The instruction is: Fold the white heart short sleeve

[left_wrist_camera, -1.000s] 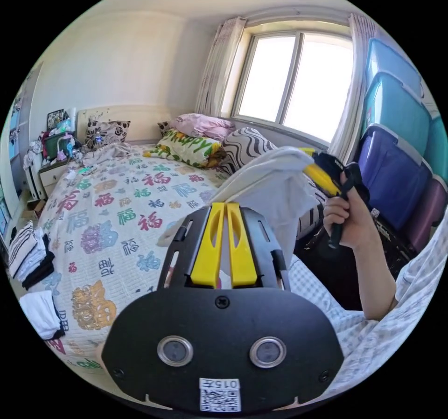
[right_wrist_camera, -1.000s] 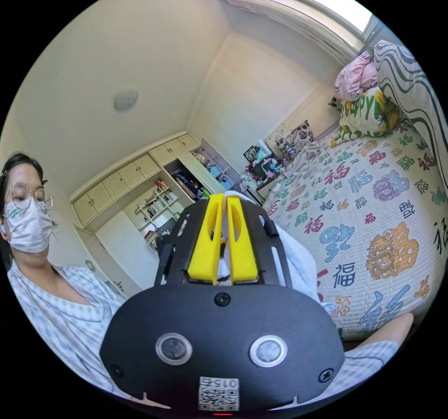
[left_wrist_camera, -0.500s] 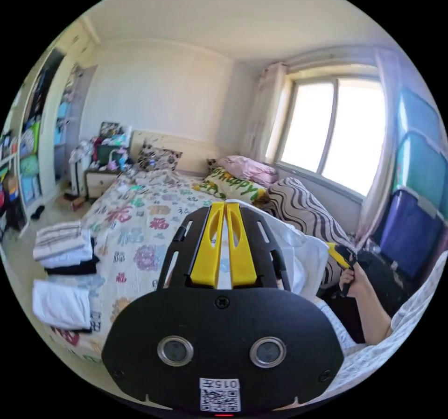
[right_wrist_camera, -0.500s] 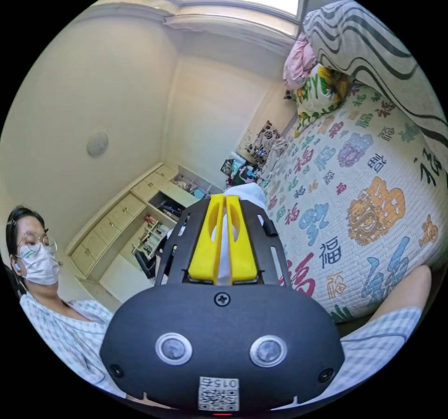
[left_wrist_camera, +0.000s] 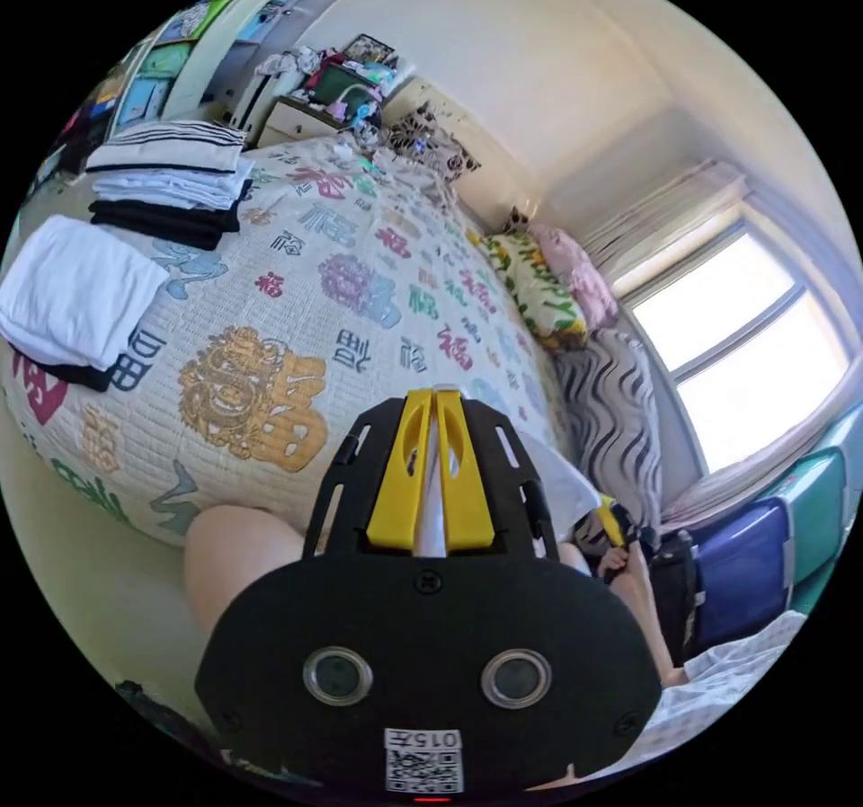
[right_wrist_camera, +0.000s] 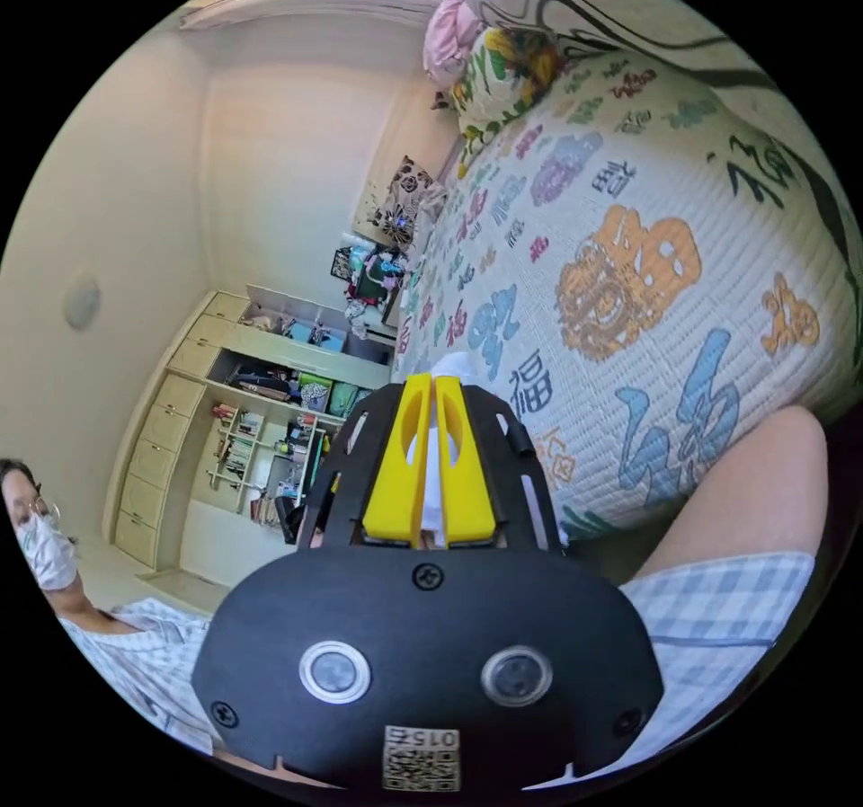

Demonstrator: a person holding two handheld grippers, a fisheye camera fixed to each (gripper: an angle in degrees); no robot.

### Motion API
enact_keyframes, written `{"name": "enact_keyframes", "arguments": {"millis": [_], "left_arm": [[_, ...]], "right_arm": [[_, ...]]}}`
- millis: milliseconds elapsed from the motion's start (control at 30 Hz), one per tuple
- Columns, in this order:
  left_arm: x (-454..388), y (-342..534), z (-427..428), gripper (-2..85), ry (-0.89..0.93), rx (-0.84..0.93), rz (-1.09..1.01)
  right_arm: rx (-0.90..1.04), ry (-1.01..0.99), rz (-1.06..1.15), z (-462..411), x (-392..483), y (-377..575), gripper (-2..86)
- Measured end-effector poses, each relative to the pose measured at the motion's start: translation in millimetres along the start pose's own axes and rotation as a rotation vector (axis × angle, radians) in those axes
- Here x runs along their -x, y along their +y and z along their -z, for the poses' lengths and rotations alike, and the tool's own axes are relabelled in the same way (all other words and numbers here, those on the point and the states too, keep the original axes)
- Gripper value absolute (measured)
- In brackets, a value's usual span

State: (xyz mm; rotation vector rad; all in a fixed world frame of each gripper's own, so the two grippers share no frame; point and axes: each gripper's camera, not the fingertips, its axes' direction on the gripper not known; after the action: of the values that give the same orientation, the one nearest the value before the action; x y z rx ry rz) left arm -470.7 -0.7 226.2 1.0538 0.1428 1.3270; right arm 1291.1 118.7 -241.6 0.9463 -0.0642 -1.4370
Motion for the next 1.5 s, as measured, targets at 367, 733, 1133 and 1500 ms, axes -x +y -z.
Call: {"name": "enact_keyframes", "arguments": {"millis": [367, 733, 1133, 1500], "left_arm": [[69.0, -73.6, -39.2, 0.1, -0.095, 0.084, 0.069], [20.0, -76.0, -140.3, 9.2, -0.087, 0.422, -0.346], [-41.0, 11.7, -318.1, 7.3, 0.081, 0.817, -0.583], [53.0, -76.4, -253.2, 6.9, -0.159, 0.353, -0.317]], "right_arm": [[-0.032, 0.068, -0.045, 17.2, -46.0, -50.2, 4.5], [0.666, 0.2, 0.372, -182.1, -6.0, -6.9, 7.9], [0.72, -0.062, 0.383, -303.5, 26.9, -11.5, 5.0], [0.765, 0.076, 0.685, -297.4, 49.6, 42.4, 9.8]]}}
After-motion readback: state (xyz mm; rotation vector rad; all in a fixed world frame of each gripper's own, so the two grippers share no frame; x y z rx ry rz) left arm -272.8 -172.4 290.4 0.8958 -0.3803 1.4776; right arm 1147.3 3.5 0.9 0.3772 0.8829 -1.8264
